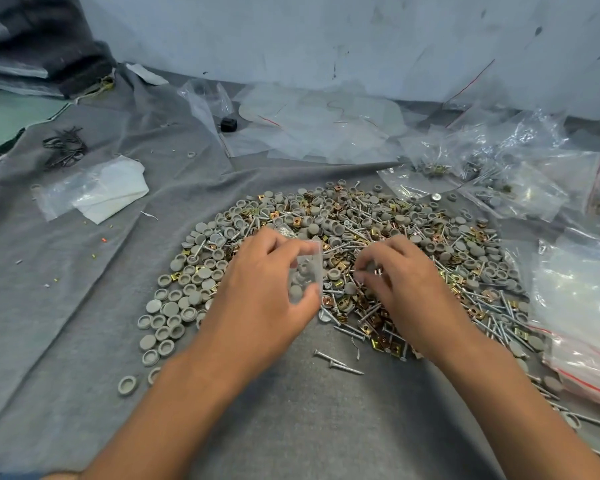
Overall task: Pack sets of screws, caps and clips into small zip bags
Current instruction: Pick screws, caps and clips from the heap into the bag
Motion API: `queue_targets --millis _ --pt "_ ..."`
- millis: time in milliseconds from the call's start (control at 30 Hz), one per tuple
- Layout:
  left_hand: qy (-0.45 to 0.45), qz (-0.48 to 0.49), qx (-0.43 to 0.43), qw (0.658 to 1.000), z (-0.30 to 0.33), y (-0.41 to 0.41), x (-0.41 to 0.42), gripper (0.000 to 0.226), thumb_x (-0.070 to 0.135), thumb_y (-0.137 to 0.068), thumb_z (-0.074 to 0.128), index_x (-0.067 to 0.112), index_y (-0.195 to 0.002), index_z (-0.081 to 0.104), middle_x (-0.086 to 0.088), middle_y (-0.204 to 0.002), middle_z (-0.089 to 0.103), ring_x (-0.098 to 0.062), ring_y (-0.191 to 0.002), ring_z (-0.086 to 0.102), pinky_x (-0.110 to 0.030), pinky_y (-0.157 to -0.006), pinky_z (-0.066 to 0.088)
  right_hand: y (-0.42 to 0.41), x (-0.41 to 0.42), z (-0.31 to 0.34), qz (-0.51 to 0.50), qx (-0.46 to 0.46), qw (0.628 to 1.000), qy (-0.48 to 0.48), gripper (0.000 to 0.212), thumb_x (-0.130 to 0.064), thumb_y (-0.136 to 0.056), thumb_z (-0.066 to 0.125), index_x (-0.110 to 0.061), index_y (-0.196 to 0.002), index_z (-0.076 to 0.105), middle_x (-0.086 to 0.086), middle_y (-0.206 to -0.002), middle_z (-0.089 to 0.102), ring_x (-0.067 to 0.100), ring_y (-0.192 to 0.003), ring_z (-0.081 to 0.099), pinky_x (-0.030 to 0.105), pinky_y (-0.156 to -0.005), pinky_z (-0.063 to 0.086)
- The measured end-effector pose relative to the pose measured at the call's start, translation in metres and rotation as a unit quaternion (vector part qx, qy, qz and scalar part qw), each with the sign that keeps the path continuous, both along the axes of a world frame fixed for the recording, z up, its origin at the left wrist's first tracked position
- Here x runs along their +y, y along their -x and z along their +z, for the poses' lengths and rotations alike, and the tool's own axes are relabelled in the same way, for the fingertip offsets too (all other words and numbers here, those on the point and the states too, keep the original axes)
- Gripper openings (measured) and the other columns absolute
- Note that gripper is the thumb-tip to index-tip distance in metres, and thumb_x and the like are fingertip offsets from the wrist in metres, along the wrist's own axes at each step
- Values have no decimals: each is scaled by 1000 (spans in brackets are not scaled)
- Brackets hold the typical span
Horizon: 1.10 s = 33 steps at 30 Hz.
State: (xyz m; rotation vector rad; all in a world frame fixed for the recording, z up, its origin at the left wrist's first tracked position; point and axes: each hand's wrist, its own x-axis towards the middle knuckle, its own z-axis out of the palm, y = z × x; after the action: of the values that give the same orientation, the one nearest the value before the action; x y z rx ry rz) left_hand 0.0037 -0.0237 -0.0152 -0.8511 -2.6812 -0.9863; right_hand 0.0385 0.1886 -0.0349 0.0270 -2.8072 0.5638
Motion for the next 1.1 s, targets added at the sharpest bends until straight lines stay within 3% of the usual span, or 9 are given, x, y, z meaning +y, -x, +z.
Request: queue_targets --millis 133,333,467,567,667,767,867,1000,1100 --pt "-5 -2 8 1000 0 0 1 46 39 -87 69 36 -132 58 21 -102 40 -1 -98 42 -21 -85 45 -8 -20 22 64 112 987 98 9 -34 -98 56 -27 -102 61 -17 -101 52 2 -96 52 18 -83 43" --pt "-7 -18 11 1000 0 -2 3 41 34 -83 74 34 -122 62 14 -102 46 -8 -102 46 -31 -91 45 -17 -51 25 130 168 976 -53 7 -8 -93 68 -13 -97 70 0 -104 67 21 -91 57 31 -78 49" --pt "-1 -12 8 1000 1 -2 3 44 30 -81 73 30 -124 64 11 -103 47 -12 -104 48 -38 -93 47 -15 -49 24 159 118 973 -115 24 -2 -92 67 -15 -111 72 -3 -118 68 20 -97 58 35 -83 50" --pt "-13 -13 14 1000 1 -1 3 45 36 -84 72 29 -127 63 13 -103 46 -8 -102 47 -28 -89 47 -17 -44 28 149 103 983 -1 25 -13 -96 66 -21 -119 70 -9 -118 68 12 -102 62 31 -89 53" --pt "-7 -1 16 1000 0 -1 2 48 37 -87 72 32 -133 59 22 -100 39 0 -96 40 -13 -79 38 -20 -19 40 90 112 986 91 20 -31 -93 62 -28 -112 68 -28 -100 61 -12 -87 60 10 -80 50" --pt "-1 1 3 1000 0 0 -1 52 38 -87 69 35 -137 56 24 -101 39 3 -97 38 -9 -75 36 -29 18 43 20 -37 998 55 14 -35 -86 71 -44 -89 60 -27 -86 62 -13 -84 58 8 -70 49" --pt "4 -1 -2 1000 1 0 1 54 36 -87 71 34 -139 55 21 -102 40 1 -98 38 -10 -75 35 -42 29 35 7 -228 973 -30 20 -56 -79 74 -48 -92 61 -29 -85 62 -13 -80 57 18 -69 52" --pt "18 -2 -3 1000 0 -1 3 56 36 -86 70 34 -140 55 23 -101 39 0 -97 37 -10 -75 34 -45 10 24 22 -225 965 -130 41 -68 -77 71 -48 -109 56 -27 -97 55 -5 -81 52 22 -63 45" --pt "23 -3 -10 1000 -1 -1 4 56 37 -86 69 34 -140 55 23 -101 39 1 -97 37 -10 -75 35 -42 0 21 10 -209 967 -147 32 -56 -84 72 -45 -111 58 -23 -98 55 3 -89 55 25 -62 44"
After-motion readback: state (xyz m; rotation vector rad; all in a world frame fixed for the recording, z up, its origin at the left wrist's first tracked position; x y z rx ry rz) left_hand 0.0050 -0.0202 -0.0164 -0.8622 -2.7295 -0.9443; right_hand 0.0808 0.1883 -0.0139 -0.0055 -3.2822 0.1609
